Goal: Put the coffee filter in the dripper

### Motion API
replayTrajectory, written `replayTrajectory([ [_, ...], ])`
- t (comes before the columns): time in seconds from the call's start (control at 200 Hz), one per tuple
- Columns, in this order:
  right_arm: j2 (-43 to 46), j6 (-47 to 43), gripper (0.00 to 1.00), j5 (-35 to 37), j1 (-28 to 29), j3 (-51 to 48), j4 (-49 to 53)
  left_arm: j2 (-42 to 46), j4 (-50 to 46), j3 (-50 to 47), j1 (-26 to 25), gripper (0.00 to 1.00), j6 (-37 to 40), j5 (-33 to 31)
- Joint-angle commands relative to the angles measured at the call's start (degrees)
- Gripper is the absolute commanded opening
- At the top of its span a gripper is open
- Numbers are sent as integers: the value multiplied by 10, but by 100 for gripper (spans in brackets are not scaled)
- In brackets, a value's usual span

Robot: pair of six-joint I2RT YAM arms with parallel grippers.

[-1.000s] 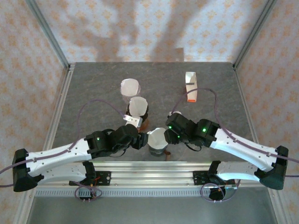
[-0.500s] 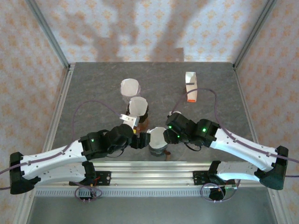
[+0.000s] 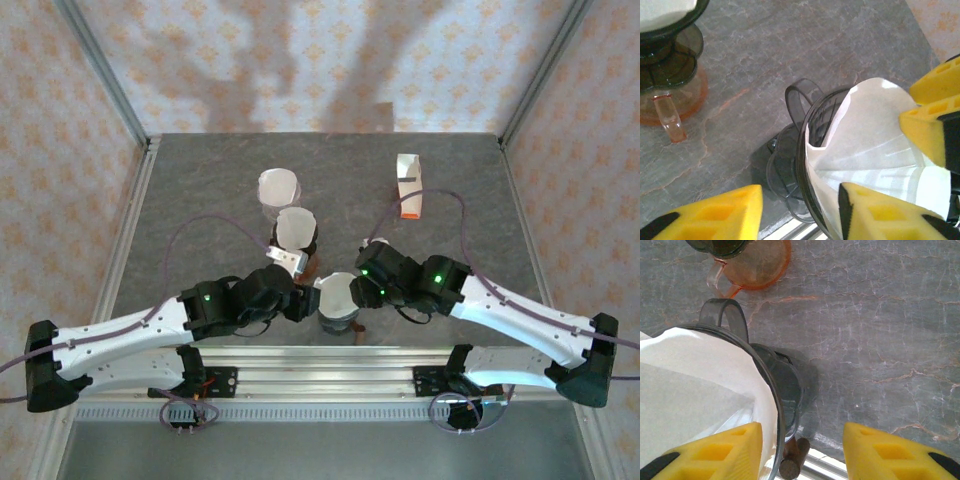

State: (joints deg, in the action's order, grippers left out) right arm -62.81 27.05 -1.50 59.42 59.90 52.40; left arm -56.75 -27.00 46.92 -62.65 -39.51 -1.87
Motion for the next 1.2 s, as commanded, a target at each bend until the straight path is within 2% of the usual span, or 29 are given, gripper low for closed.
replayTrajectory([
  [0.0, 12, 9, 46, 6, -3, -2, -2, 4, -8, -12, -4, 43, -6, 6],
  [0.17, 13, 9, 47, 5, -3, -2, -3, 2, -11, -13, -4, 41, -7, 6],
  [0.475, -18, -21, 70, -38, -1, 35, -17, 2, -10, -14, -4, 42, -8, 1],
  [0.636, -66, -30, 71, -36, 0, 46, -6, 3, -10, -16, -4, 42, -9, -3],
  [1.196, -138, -53, 72, -33, -7, 56, 15, 3, -6, -18, -4, 42, -7, -6],
])
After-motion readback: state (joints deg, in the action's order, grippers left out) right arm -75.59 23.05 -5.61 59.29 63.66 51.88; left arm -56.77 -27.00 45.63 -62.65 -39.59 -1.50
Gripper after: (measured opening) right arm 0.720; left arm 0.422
